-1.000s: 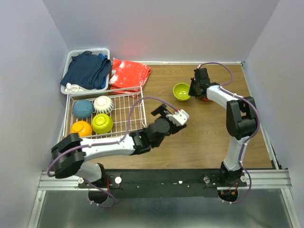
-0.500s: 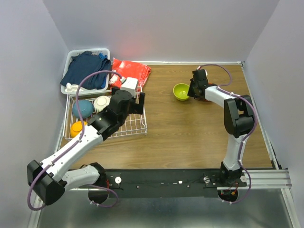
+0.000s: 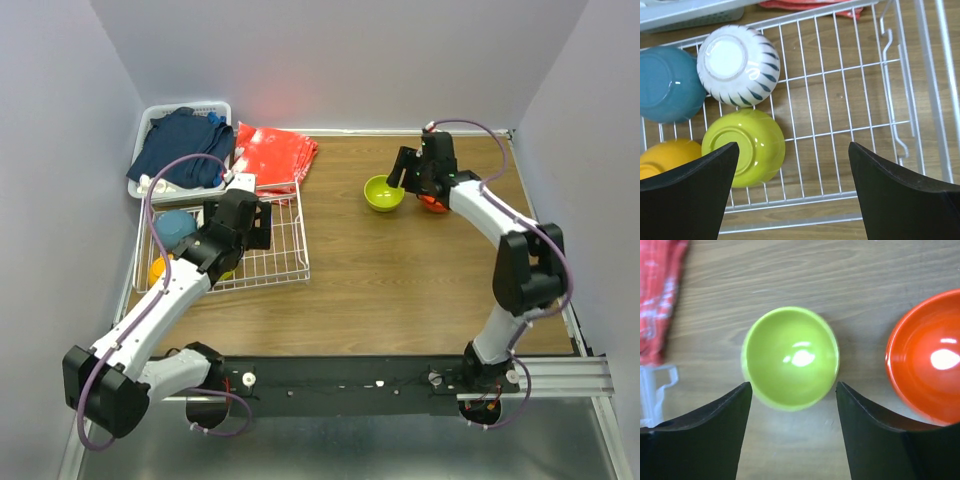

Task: Unload the bowls from the dish rack

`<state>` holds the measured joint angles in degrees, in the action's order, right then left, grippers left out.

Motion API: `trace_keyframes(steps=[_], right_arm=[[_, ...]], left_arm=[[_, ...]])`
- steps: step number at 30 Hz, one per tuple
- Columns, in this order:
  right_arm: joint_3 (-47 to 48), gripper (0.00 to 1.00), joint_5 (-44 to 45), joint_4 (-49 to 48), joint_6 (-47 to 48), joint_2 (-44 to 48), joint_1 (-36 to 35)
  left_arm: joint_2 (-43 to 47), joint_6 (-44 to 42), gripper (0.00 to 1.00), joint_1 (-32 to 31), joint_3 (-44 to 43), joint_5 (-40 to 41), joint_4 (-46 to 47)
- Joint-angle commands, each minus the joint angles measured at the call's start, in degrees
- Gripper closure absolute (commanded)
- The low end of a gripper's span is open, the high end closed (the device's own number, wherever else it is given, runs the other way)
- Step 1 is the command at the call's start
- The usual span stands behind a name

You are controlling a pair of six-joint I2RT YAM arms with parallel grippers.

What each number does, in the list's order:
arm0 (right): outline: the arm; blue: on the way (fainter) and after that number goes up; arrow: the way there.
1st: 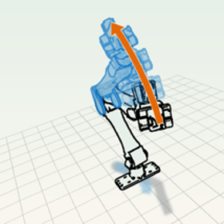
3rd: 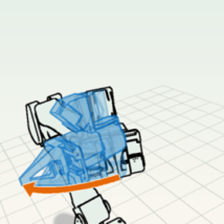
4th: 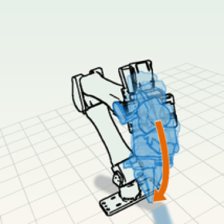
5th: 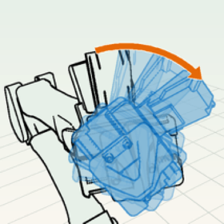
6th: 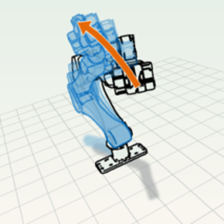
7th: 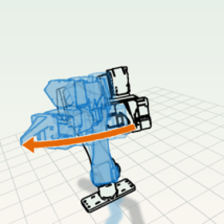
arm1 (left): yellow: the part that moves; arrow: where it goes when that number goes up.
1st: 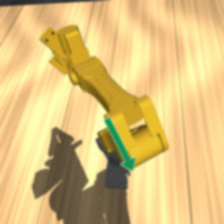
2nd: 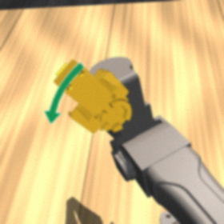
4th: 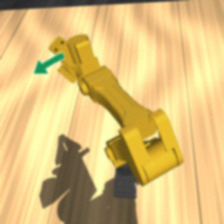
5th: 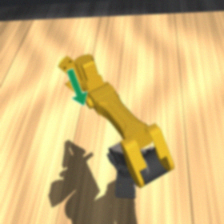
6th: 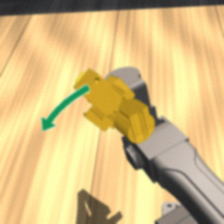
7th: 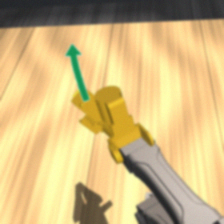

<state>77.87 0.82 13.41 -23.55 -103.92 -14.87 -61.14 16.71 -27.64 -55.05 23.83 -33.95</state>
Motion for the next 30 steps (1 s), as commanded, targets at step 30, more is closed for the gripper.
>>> trace_keyframes(steps=[30], right_arm=[[-22.05,0.1,-19.1,-12.27,-3.61,22.0,-0.24]], left_arm=[[-16.63,7.28,0.01,8.66,-4.89,3.48,-13.67]])
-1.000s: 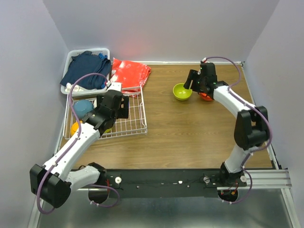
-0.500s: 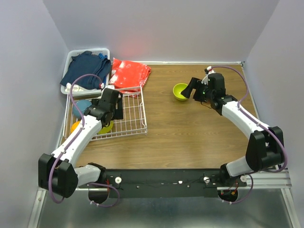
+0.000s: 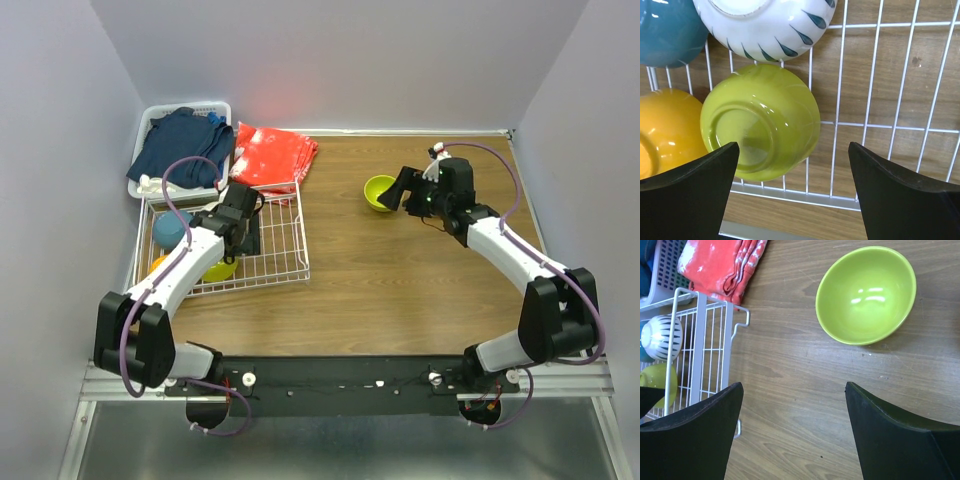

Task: Unload the bowls from the dish rack

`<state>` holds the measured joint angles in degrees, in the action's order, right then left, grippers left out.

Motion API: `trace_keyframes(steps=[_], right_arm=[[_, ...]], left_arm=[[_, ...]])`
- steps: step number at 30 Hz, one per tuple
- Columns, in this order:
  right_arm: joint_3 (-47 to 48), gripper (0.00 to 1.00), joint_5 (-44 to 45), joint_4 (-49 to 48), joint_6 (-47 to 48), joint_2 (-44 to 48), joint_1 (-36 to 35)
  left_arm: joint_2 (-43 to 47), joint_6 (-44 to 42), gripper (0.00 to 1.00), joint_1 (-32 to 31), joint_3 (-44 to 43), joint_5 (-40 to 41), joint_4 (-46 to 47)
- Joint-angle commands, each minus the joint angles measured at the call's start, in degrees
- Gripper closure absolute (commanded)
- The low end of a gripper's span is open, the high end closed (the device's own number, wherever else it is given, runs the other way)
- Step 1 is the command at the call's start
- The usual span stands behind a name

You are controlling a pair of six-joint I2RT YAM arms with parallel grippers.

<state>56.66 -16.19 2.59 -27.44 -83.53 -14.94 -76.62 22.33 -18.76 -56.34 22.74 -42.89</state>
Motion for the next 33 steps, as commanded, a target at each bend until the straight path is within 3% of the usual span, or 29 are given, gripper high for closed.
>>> trace_keyframes(steps=[1,13,21,33], right_arm=[[-0.77,0.1,-2.1,-1.27,0.37,1.7,-0.09],[-1.38,0.1,-0.95,-0.83,1.25,2.93,-0.44],[-1.64,0.1,-1.83,-1.27,1.34,2.84,-0.44],[-2.35,0.1,-1.57,-1.97,1.51,2.67,-0.44]], left_arm=[[-1.34,1.49,0.01,-0.48,-4.48,5.37,-5.18],[-12.32,1.23,0.01,-7.68,-12.13,15.48,-13.97],[-16.45,1.93,0.01,-9.71,-11.6,21.46,-15.73],[-20.23,2.28,0.01,-10.85,-9.76,23.66,-15.2]])
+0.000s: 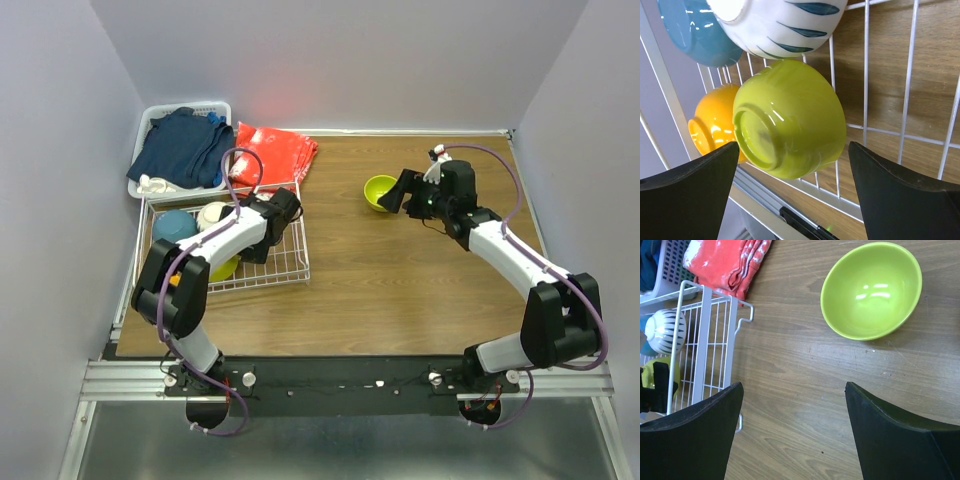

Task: Unload the bowls from the dish rack

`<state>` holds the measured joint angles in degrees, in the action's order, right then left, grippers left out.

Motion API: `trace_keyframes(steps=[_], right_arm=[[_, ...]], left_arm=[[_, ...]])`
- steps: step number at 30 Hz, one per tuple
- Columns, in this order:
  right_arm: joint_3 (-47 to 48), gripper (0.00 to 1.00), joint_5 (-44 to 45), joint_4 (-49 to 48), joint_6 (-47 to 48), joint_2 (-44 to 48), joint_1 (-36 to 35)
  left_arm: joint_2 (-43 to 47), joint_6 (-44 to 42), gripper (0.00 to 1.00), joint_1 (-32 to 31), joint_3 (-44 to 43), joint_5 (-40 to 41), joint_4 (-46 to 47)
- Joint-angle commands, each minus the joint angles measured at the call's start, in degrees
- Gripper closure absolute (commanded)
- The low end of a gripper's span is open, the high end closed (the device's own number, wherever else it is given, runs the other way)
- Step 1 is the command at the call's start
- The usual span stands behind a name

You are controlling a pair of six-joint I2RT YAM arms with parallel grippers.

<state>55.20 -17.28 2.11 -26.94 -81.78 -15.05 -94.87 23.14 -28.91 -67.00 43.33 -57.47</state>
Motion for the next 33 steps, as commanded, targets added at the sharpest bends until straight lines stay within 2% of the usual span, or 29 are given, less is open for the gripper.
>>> trace_keyframes(steps=[1,20,26,33], right_arm=[[-0.88,0.1,-0.39,-1.58,1.01,0.83,-0.25],[-1.15,0.1,-0.48,-1.49,0.84,0.13,-0.24],[-1.23,0.1,-0.65,-1.58,0.84,-0.05,-0.33],[-0.97,0.1,-1.27,-1.58,0.75,-0.23,-0.25]], left_arm=[[-2.25,1.47,0.01,-0.8,0.91,3.16,-0.71],[-8.05,4.19,0.02,-2.29,2.93,9.66,-2.2],[-8.23,4.64,0.19,-4.22,1.18,10.99,-3.79],[-7.61,4.9,0.27,-7.04,-2.52,10.19,-5.98]])
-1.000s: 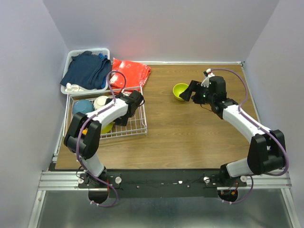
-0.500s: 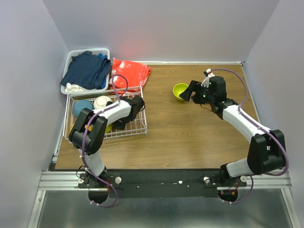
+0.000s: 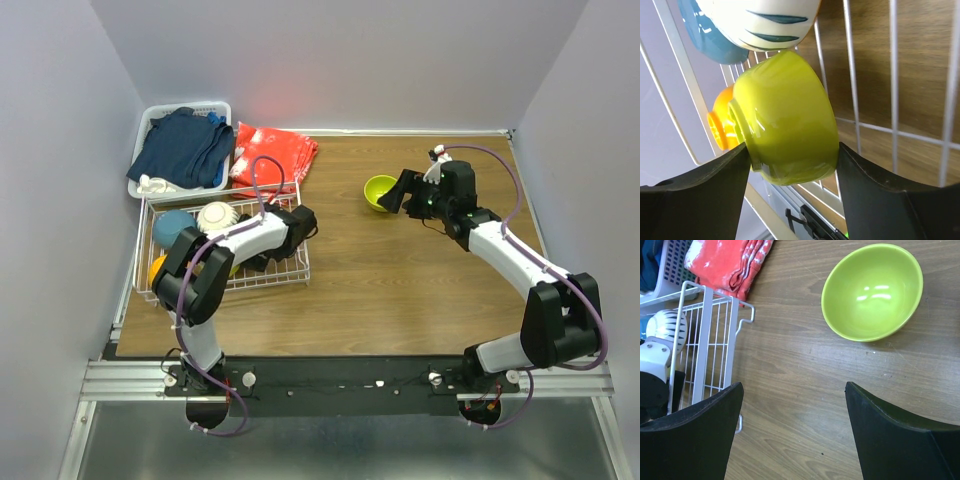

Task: Unload the bowls from the dish rack

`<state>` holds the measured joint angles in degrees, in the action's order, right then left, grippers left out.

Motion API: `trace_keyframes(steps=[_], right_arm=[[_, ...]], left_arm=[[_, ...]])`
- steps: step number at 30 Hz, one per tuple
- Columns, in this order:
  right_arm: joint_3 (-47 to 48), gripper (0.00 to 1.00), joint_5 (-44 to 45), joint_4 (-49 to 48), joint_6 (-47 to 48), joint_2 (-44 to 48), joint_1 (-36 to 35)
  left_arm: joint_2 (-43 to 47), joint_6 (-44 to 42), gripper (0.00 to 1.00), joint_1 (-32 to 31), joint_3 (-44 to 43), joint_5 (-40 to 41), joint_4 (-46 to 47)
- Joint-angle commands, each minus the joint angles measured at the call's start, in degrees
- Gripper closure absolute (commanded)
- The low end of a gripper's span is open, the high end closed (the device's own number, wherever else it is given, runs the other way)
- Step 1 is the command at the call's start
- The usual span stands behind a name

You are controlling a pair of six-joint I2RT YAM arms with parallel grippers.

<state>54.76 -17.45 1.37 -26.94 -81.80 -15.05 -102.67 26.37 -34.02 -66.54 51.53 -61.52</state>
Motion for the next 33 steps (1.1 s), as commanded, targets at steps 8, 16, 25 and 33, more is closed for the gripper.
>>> trace_keyframes(steps=[8,16,25,33], right_arm=[[-0.71,0.1,-1.0,-0.84,0.75,-0.29,-0.33],[-0.36,0.1,-1.44,-0.84,0.84,-0.73,-0.33],[0.26,0.1,-4.07,-0.84,1.36,-1.7,-0.33],[-0.71,0.1,-10.66,-4.7,1.01,-1.96,-0.33]], left_arm=[[0.19,2.02,0.37,-3.51,-5.35,0.42,-3.43],[3.26,1.32,0.56,-3.86,-7.63,-0.81,-4.58],[9.06,-0.62,0.64,-3.6,-10.44,-3.97,-3.44],[18.19,-4.3,0.65,-0.53,-12.91,-13.28,3.14]])
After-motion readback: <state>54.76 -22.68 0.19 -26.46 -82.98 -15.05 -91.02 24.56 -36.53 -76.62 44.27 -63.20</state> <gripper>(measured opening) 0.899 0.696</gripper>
